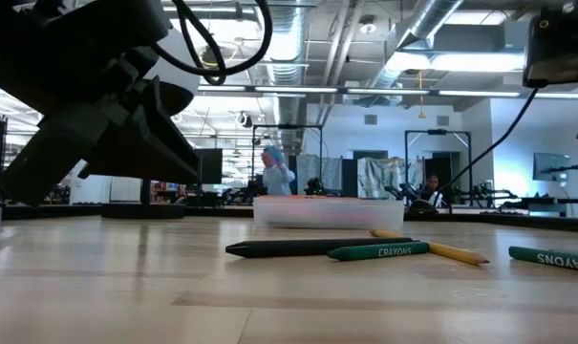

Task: Pick & place school supplies into a supply box
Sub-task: Put the gray crayon into the orange supply box

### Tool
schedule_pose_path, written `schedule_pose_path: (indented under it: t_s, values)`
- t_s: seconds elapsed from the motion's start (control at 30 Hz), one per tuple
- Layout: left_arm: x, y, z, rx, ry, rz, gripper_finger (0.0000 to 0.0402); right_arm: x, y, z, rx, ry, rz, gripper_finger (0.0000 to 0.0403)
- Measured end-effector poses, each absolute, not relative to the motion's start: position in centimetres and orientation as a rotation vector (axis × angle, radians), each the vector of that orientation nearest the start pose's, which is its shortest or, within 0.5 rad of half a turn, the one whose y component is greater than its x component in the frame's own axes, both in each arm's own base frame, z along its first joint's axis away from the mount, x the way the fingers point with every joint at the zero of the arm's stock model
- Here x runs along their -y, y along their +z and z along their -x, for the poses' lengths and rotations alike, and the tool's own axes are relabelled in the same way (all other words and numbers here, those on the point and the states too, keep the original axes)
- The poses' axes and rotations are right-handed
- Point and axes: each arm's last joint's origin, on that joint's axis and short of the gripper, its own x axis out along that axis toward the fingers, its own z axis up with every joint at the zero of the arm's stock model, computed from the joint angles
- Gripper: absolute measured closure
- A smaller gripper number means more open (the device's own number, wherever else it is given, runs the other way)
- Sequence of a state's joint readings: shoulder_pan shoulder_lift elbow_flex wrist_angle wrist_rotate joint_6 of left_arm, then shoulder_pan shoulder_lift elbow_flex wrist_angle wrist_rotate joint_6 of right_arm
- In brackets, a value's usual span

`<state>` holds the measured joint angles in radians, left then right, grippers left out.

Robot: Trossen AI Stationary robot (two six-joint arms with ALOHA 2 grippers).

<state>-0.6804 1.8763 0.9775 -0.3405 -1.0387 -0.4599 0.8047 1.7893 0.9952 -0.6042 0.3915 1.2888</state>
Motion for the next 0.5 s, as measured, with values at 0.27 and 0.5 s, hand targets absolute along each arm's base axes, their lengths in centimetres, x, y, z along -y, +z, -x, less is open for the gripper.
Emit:
schedule_pose_path:
  t_s: [0.27, 0.5]
  values:
    - [19.02, 12.31, -26.55, -0.689, 0.464, -0.515, 0.0269, -21.22, 13.12, -21.90, -1.118, -0.426, -0.359, 0.0281]
    - [19.04, 12.32, -26.53, -0.687, 0.466, -0.516, 0.0269, -21.23, 13.13, -21.91, -1.118, -0.423, -0.361, 0.0281]
